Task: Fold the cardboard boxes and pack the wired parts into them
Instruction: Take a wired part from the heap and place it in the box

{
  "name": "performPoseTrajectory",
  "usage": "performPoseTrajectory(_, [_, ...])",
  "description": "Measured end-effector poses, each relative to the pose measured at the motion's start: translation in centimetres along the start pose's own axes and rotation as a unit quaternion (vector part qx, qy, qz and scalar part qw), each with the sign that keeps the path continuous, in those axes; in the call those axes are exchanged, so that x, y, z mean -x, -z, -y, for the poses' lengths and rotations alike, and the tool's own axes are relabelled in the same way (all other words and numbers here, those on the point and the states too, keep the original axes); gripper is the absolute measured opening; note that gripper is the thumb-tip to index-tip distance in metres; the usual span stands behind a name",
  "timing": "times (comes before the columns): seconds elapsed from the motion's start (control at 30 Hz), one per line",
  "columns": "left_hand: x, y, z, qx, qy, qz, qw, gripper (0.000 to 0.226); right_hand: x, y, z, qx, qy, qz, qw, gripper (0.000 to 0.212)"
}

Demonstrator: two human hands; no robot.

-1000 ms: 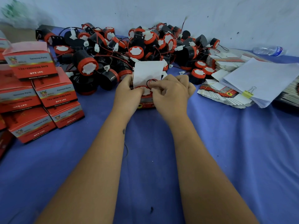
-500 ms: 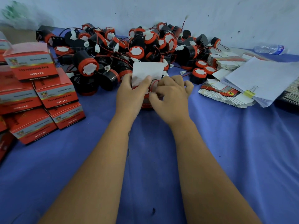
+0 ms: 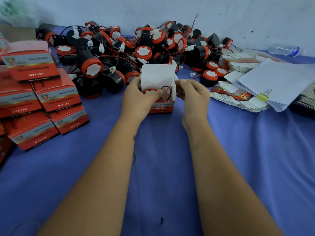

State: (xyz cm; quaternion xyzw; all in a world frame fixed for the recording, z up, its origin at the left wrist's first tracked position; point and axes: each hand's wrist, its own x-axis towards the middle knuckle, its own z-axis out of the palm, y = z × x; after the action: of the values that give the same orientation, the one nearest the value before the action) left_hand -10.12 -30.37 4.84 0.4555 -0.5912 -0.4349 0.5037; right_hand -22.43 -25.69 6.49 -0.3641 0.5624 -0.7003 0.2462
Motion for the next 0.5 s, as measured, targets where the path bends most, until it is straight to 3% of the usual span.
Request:
performPoseTrajectory(0.17, [0.1,-0.2,0.0,0.011,0.0,-0.007,1.0,0.041,0.0,0.3,-0.4,0.027,0.006,0.095,0.995,0.013])
performPoseTrajectory(0.37, [0.3,0.1,-0.3,-0.004,-0.006,0.019,1.0,0.029,0.2,-0.1,-0.4,0.065,0.028,0.124,0.99,0.01])
performPoseTrajectory(0.43, [0.4,0.3,-0.8,0.104,0.042,0.034,0.993,0.018,0.3,-0.3,-0.6,0.098,0.035,0.122,0.987,0.015])
performPoseTrajectory(0.5, [0.3,0.6,-1.3,0.283,0.098,0.043,0.953,0.038,0.3,-0.6,-0.7,0.132,0.05,0.118,0.983,0.02])
